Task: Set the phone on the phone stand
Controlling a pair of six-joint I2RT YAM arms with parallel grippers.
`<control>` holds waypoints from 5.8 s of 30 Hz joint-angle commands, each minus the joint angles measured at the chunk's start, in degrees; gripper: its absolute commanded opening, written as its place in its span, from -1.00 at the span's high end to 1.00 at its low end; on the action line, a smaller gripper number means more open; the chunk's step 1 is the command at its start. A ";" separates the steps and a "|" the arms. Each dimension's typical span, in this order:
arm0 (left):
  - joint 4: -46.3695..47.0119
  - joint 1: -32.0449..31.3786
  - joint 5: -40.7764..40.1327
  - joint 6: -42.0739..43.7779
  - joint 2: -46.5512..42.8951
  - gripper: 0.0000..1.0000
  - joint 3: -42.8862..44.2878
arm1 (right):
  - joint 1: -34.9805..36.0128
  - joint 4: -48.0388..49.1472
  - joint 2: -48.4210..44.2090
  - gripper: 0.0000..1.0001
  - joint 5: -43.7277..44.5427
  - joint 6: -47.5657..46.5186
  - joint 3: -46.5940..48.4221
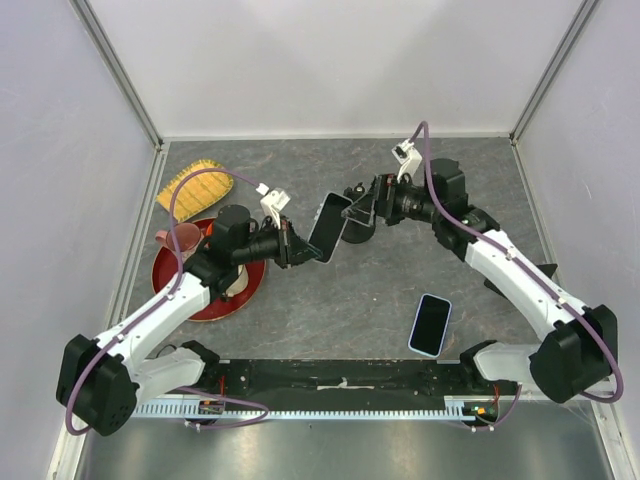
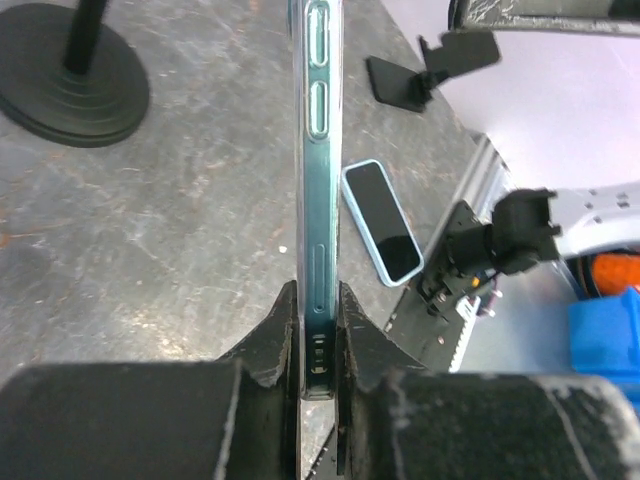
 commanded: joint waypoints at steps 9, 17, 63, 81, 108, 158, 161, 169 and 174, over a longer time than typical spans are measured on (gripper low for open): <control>6.39 -0.04 23.84 2.81 -2.30 0.95 1.70 | -3.58 -6.42 1.67 -0.44 -33.17 -21.83 5.21; 7.88 -0.13 28.68 2.20 -0.02 0.95 2.84 | -3.58 1.66 1.68 -0.03 -38.70 -17.52 3.72; 28.81 -10.85 -35.03 27.07 24.06 0.03 11.01 | -3.40 -14.94 -26.45 1.00 21.14 -23.23 0.81; 29.16 -11.29 -35.92 29.97 32.15 0.25 18.39 | -3.40 -14.15 -26.54 1.00 19.39 -25.25 -0.94; 18.18 -10.76 -25.03 36.64 29.25 0.95 19.54 | -3.40 -10.74 -11.15 1.00 -5.97 -51.59 4.96; 14.56 -6.19 -24.74 32.35 25.04 0.95 18.05 | 2.93 -30.87 9.07 1.00 9.08 -58.05 17.62; 15.18 -6.19 -31.41 27.61 23.72 0.95 16.47 | 2.40 -30.24 8.53 1.00 11.03 -52.07 15.14; 15.45 -7.41 -46.71 20.04 18.18 0.95 11.54 | 1.35 -27.78 6.34 1.00 30.07 -37.74 9.79; 10.80 -11.10 -57.79 21.88 18.09 0.95 13.39 | 5.74 -30.85 6.42 1.00 46.09 -35.10 12.33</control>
